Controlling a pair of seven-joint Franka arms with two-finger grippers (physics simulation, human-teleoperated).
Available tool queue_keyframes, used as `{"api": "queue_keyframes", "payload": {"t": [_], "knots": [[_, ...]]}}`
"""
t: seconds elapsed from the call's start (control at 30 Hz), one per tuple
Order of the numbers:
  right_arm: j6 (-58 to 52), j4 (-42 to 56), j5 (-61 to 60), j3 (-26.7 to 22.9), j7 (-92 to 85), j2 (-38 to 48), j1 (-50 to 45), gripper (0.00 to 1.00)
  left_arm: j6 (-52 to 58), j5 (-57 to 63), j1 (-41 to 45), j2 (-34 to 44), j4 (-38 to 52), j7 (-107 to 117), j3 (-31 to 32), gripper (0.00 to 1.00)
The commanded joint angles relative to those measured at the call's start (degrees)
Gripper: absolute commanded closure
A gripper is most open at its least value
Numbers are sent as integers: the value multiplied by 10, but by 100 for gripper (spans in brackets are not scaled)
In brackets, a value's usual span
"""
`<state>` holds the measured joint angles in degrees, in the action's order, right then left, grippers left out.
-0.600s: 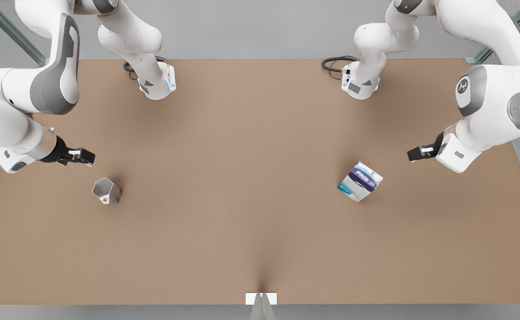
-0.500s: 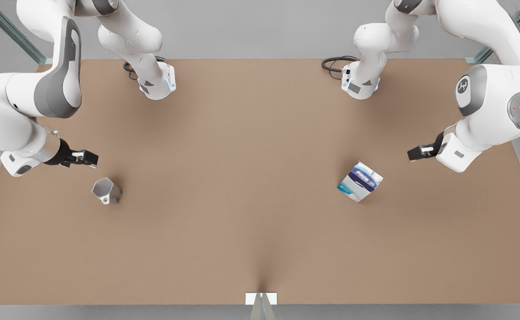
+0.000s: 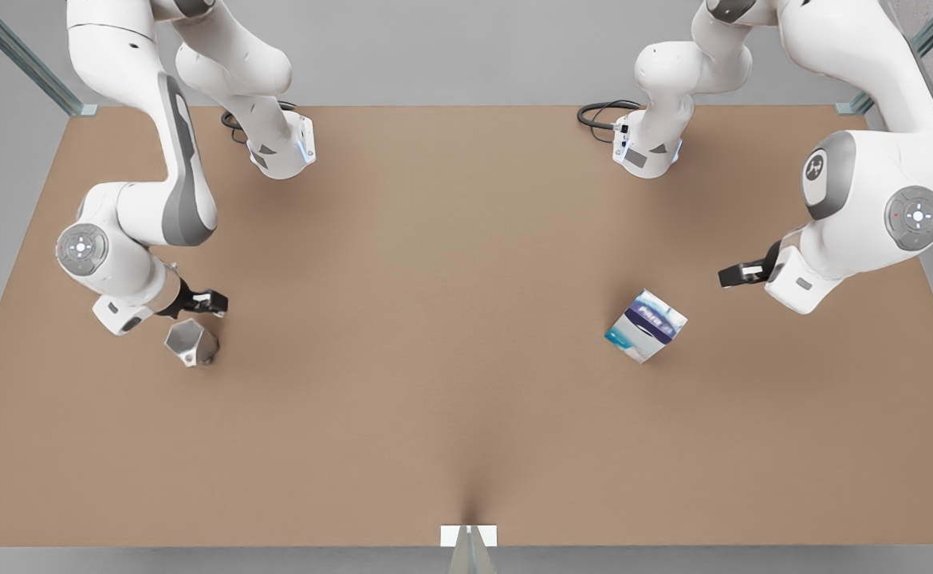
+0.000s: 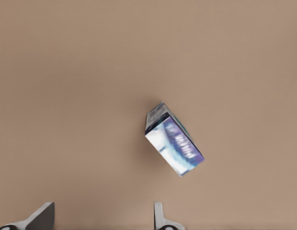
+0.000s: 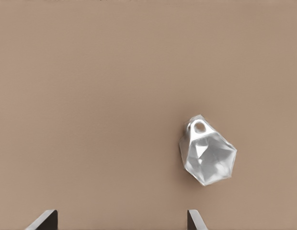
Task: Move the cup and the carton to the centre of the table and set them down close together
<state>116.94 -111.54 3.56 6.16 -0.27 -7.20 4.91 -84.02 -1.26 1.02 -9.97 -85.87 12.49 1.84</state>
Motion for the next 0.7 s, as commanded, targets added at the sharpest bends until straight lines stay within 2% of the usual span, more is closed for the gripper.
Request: {"api": "queue_keyframes", "payload": {"t": [0.0,0.03,0.1,0.2,0.53,0.67], "knots": [[14,-10,0,-4,1,3,7,0,0,-1,-1,0,0,1,0,0],[67,-36,0,-6,2,10,7,0,0,-1,-1,0,0,2,0,0],[103,-68,0,-5,7,16,11,0,-4,-1,-1,-1,-4,3,0,0],[130,-69,-36,-8,7,11,10,0,-3,0,-1,-2,-4,3,-1,0],[189,-101,-36,-24,-4,2,9,0,-18,1,4,15,-11,0,-3,0],[208,-96,-58,-40,-31,-27,5,0,-15,3,5,18,-30,0,-3,0]]}}
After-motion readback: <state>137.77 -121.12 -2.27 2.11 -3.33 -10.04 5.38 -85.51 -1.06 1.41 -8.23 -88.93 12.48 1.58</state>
